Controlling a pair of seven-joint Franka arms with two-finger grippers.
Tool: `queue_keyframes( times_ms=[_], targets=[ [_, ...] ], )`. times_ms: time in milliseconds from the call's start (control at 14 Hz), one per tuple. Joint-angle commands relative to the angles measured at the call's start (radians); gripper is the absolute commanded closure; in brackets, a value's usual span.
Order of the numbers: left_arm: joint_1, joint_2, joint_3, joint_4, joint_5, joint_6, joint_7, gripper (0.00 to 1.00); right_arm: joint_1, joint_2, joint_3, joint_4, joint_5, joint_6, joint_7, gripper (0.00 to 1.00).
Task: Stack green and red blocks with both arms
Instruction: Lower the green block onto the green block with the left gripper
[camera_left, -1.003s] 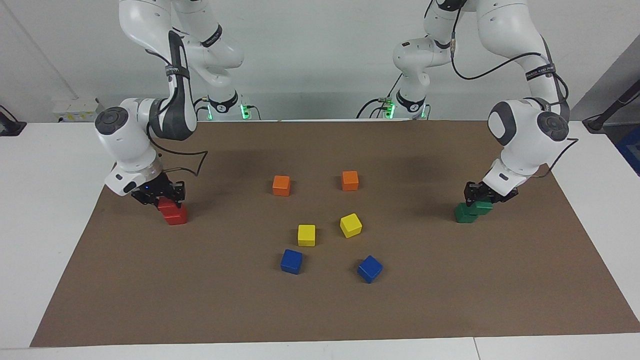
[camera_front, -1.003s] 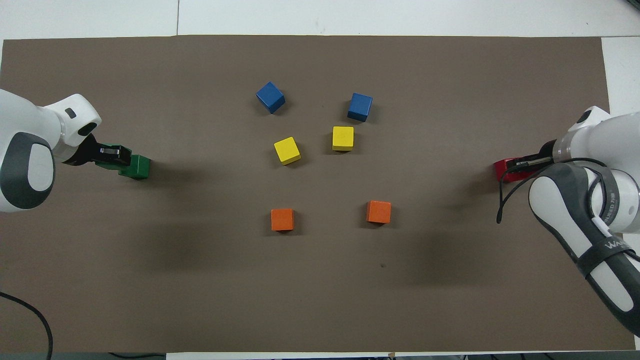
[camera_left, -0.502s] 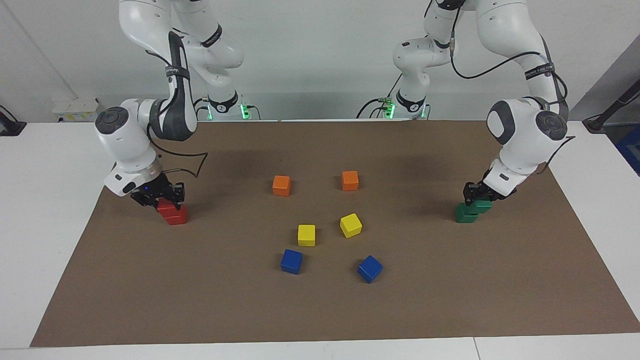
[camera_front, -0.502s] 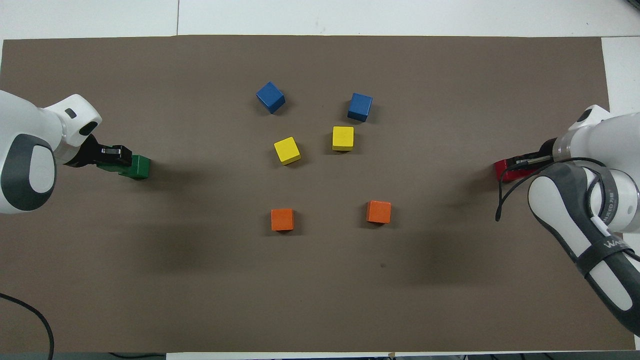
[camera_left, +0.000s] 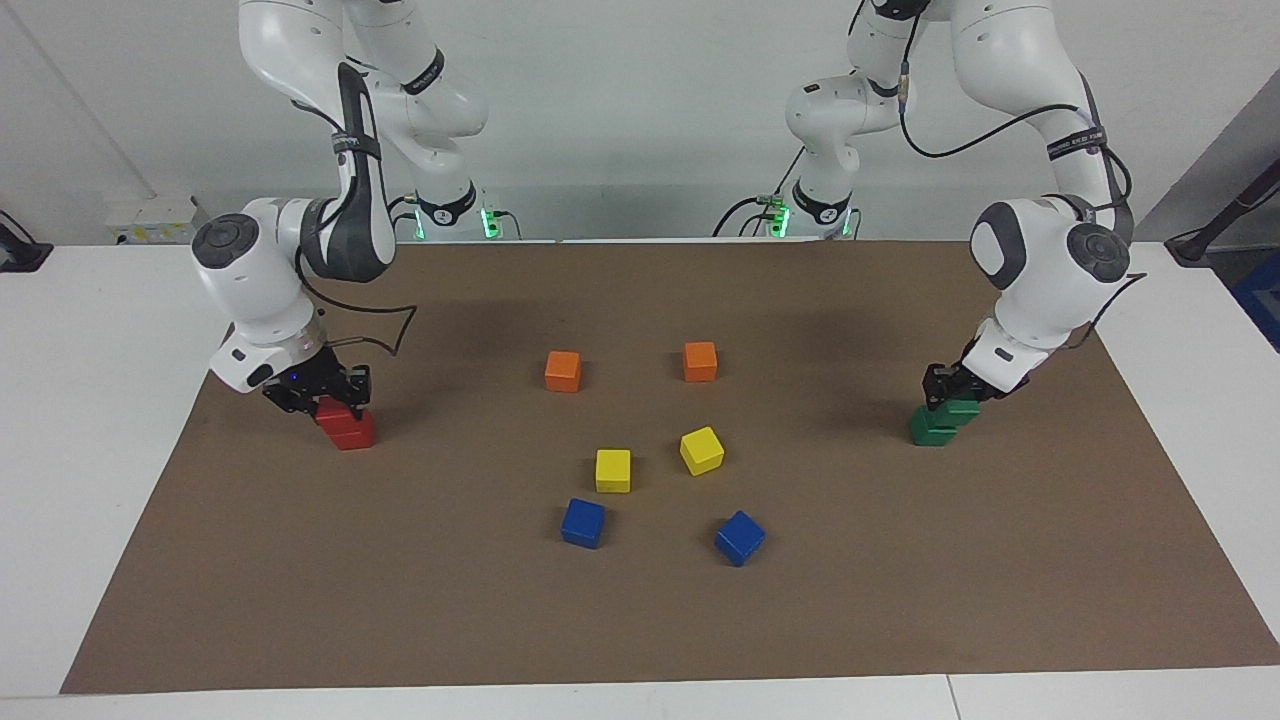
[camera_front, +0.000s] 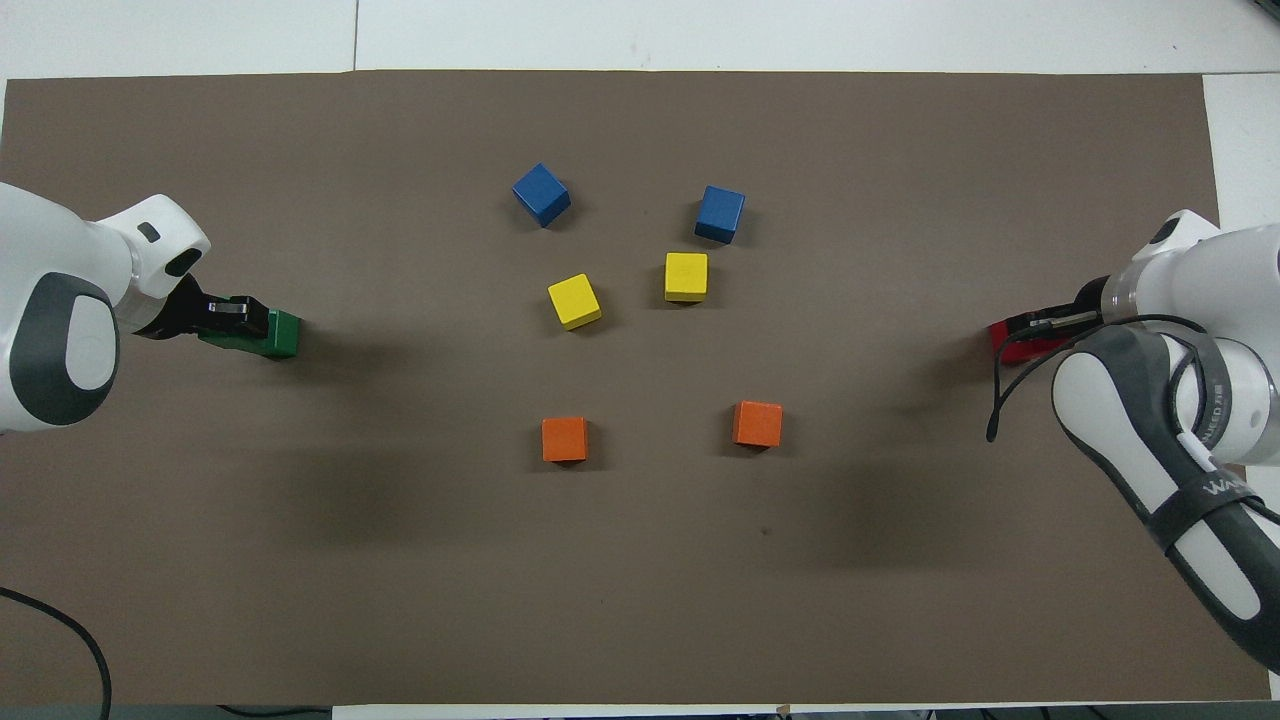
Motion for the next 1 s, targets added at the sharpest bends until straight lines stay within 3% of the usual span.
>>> queue_keyframes(
  times_ms=[0, 143, 573, 932],
  targets=[
    [0.001, -0.037, 0.007, -0.042, -0.005, 0.011, 0.009, 1.0, -0.005, 0.006, 0.009, -0.006, 0.018, 0.024, 0.013, 0.22],
    [-0.002, -0.034, 0.007, -0.042, -0.005, 0.014, 0.006, 1.0, -0.005, 0.006, 0.009, -0.005, 0.018, 0.026, 0.013, 0.14],
    [-0.001, -0.029, 0.007, -0.061, -0.005, 0.033, 0.004, 1.0, -0.006, 0.013, 0.009, 0.021, 0.019, 0.012, 0.014, 0.1],
    [-0.007, -0.028, 0.007, -0.068, -0.005, 0.04, 0.004, 1.0, 0.004, -0.029, 0.037, 0.142, 0.019, -0.154, 0.074, 0.01]
  ],
)
